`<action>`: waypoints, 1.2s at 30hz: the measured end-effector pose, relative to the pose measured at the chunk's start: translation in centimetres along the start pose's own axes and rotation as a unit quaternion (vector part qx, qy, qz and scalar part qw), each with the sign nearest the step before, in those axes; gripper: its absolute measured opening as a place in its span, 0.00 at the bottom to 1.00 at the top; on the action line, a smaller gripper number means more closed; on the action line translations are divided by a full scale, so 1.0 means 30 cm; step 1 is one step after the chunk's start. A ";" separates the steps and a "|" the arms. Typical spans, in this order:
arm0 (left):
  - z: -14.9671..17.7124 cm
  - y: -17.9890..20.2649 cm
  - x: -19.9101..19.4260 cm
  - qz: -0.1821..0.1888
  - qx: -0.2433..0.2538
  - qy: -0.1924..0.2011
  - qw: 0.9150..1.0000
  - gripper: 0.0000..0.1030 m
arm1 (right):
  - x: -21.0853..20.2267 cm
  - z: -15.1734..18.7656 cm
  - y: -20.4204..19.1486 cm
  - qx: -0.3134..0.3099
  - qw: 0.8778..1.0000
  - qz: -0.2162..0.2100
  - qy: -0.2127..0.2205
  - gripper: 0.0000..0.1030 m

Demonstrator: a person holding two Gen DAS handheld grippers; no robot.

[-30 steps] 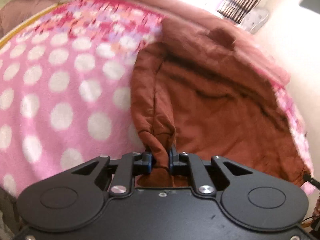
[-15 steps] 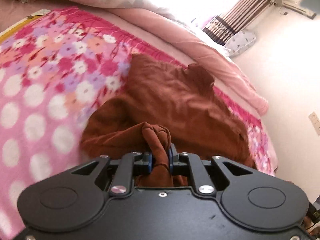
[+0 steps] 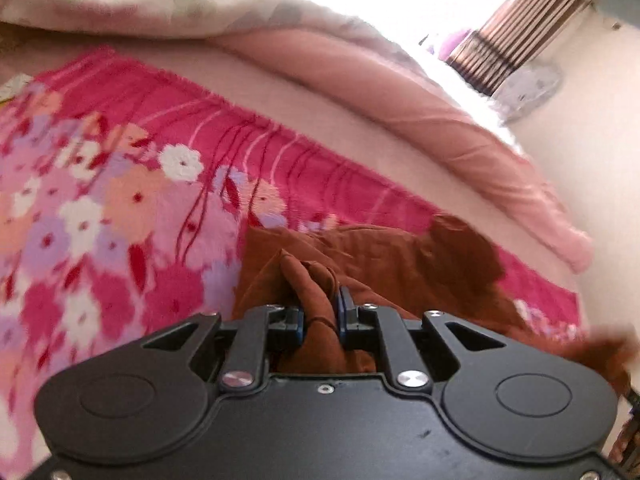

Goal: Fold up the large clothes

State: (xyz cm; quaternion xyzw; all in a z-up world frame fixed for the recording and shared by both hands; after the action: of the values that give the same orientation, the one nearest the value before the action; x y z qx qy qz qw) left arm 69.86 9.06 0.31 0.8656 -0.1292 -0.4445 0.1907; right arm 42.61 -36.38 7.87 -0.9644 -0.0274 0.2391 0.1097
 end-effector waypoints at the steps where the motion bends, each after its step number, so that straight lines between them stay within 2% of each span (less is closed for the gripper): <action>1: -0.024 -0.002 0.056 -0.005 0.001 -0.009 1.000 0.12 | 0.058 -0.011 0.025 0.005 1.000 0.004 -0.007 0.12; 5: -0.120 0.004 0.186 -0.009 0.000 -0.021 1.000 0.12 | 0.261 -0.028 0.098 0.007 0.999 0.018 -0.030 0.12; 10: -0.190 0.062 0.244 -0.042 0.043 -0.010 0.998 0.13 | 0.403 -0.067 0.125 0.004 0.999 0.030 -0.034 0.12; 13: -0.155 0.102 0.343 -0.092 0.098 -0.024 0.991 0.14 | 0.472 -0.068 0.119 -0.013 0.998 0.046 -0.047 0.12; 16: -0.140 0.127 0.344 -0.115 0.126 -0.019 0.985 0.18 | 0.540 -0.029 0.117 -0.025 0.994 0.057 -0.088 0.12; 17: -0.142 0.127 0.340 -0.119 0.128 -0.020 0.984 0.18 | 0.544 -0.017 0.117 -0.026 0.994 0.059 -0.087 0.12; 19: -0.142 0.126 0.314 -0.113 0.128 -0.013 0.985 0.19 | 0.530 -0.013 0.124 -0.014 0.995 0.056 -0.083 0.12; 21: -0.128 0.132 0.300 -0.112 0.152 0.008 0.982 0.19 | 0.511 -0.013 0.120 -0.016 0.995 0.052 -0.087 0.16; 24: -0.105 0.133 0.315 -0.126 0.165 0.007 0.978 0.20 | 0.466 -0.042 0.108 -0.017 0.995 0.051 -0.082 0.21; 27: -0.114 0.142 0.320 -0.134 0.158 0.007 0.978 0.20 | 0.386 -0.079 0.096 -0.004 0.997 0.041 -0.072 0.25; 28: -0.117 0.144 0.319 -0.136 0.156 0.005 0.978 0.20 | 0.372 -0.100 0.092 -0.009 0.997 0.040 -0.068 0.29; 29: -0.120 0.146 0.323 -0.137 0.158 0.003 0.978 0.20 | 0.345 -0.119 0.082 -0.017 0.997 0.045 -0.060 0.38; 31: -0.123 0.143 0.321 -0.135 0.154 0.003 0.979 0.20 | 0.284 -0.156 0.064 -0.032 0.997 0.055 -0.041 0.46; 33: -0.124 0.139 0.320 -0.130 0.149 0.003 0.980 0.20 | 0.216 -0.188 0.047 -0.030 0.998 0.052 -0.018 0.48; 36: -0.134 0.119 0.316 -0.119 0.129 0.002 0.984 0.20 | 0.157 -0.177 -0.013 -0.021 1.000 -0.003 -0.013 0.48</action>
State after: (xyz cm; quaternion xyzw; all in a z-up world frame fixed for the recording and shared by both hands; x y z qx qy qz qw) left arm 78.37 2.99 -2.79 0.8931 -0.0812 -0.4419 0.0229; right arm 49.25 -36.57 10.38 -0.9631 -0.0367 0.2509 0.0897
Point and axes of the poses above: each gripper's, at about its wrist camera, not at the fingertips, and x roughly the way its jaws point, y to its right, z to its underside, the point moved 1 cm from there along x, roughly the way its jaws point, and after that the axes turned 3 degrees about -z, right-handed, at the moved point
